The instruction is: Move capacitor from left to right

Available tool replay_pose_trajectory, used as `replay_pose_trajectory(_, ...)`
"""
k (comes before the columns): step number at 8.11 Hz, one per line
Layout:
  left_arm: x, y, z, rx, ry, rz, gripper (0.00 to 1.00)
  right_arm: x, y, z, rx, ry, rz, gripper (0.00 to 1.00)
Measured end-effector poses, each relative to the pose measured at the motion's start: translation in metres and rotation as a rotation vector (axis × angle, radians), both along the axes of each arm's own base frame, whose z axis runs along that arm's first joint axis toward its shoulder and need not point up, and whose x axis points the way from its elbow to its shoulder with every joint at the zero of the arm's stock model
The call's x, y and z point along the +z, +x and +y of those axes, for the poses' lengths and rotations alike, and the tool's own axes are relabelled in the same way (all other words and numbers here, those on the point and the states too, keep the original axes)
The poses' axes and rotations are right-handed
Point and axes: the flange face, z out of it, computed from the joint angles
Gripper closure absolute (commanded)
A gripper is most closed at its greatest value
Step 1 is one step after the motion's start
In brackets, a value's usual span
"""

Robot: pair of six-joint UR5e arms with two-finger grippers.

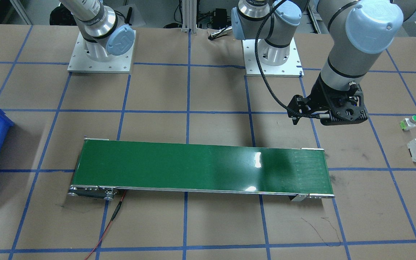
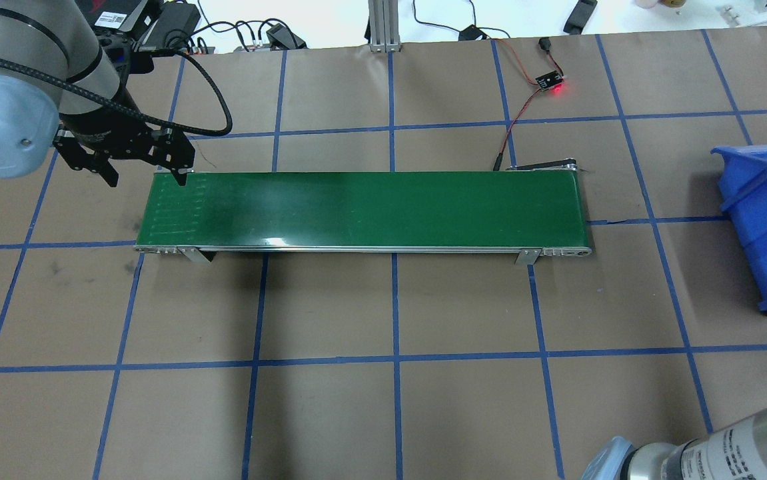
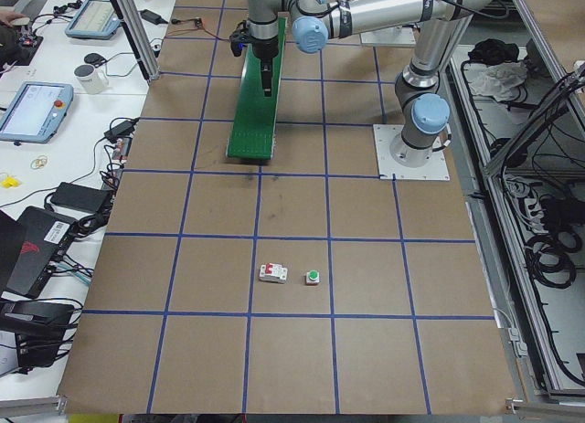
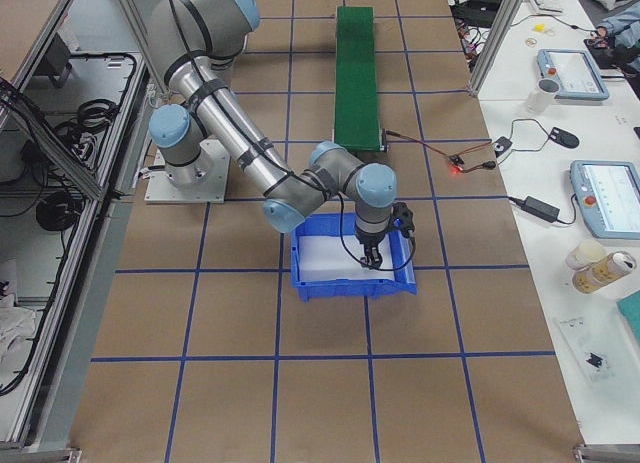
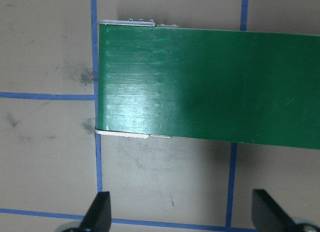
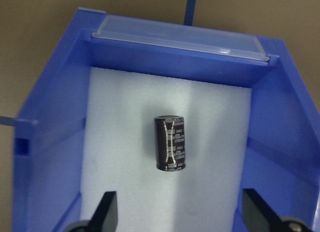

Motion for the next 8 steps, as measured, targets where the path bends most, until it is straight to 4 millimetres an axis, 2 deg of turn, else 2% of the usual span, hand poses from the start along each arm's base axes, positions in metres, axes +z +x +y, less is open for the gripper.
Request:
replay_pose_trajectory(1, 0.000, 0.000, 0.000, 0.001, -0.001, 0.002, 0.00, 0.030, 0.021, 0.005, -0.026, 0.002, -0.008, 0.00)
replay_pose_trajectory(2, 0.002, -0.001, -0.001, 0.000, -0.004, 0.004, 0.00, 0.064, 0.054, 0.008, -0.047, 0.010, -0.016, 0.00)
replay_pose_trajectory(4, 0.006, -0.003, 0.001, -0.005, -0.012, 0.001, 0.00, 0.134, 0.142, 0.025, -0.118, 0.029, -0.035, 0.00)
replay_pose_trajectory(5, 0.007, -0.004, 0.001, -0.005, -0.014, 0.003, 0.00, 0.163, 0.189, 0.037, -0.153, 0.034, -0.041, 0.00)
replay_pose_trajectory(6, 0.009, -0.008, 0.003, -0.008, -0.015, 0.006, 0.00, 0.184, 0.237, 0.048, -0.172, 0.035, -0.045, 0.00)
replay_pose_trajectory(8, 0.011, -0.019, 0.006, -0.022, -0.018, 0.021, 0.00, 0.201, 0.329, 0.057, -0.189, 0.040, -0.053, 0.00)
